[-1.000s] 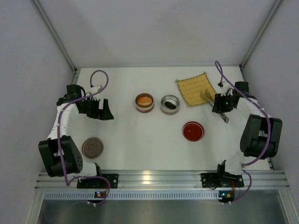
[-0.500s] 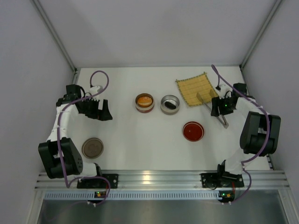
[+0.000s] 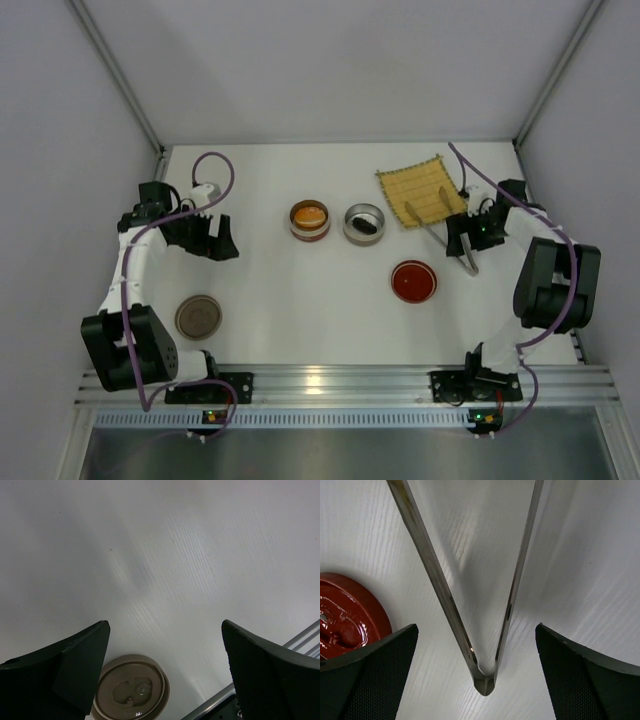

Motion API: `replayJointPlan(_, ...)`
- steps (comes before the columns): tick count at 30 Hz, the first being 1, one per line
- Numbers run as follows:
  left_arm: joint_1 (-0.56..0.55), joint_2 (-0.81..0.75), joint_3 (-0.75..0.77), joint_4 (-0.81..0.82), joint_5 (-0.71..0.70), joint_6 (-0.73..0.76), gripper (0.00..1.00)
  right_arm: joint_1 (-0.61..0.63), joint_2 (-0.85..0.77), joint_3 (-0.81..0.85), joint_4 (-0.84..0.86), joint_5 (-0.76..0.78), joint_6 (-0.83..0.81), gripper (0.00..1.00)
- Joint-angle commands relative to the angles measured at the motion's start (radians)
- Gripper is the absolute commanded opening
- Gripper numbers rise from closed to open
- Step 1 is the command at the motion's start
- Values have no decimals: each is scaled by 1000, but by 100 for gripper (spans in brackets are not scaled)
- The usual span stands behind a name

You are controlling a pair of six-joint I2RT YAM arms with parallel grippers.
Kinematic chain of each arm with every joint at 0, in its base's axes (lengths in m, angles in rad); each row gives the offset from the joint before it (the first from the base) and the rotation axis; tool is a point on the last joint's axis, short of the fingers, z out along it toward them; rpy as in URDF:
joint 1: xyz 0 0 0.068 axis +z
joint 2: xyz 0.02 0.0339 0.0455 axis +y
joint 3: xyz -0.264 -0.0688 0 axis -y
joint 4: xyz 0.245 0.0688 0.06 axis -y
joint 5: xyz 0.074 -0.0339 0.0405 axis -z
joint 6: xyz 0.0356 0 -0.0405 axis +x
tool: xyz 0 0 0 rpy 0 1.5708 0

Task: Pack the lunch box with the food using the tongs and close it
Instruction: Place the clamp on the plate, then close the box lid on the packing box.

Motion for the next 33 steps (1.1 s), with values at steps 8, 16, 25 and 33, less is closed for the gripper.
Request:
replayJointPlan(8,5,-50,-2,-51,20,71,98,12,-141,193,-254,-88,-163,99)
replayJointPlan(16,5,-68,-12,-68,20,97,98,121,-373,109,-456,-159,-476,58)
replayJointPlan(25,5,-44,24,-93,40,91,98,433,-509,-119,-503,-24,-762,45)
replayJointPlan(33,5,-51,12,-67,37,62,98,556,-485,-316,-359,72,-875,45)
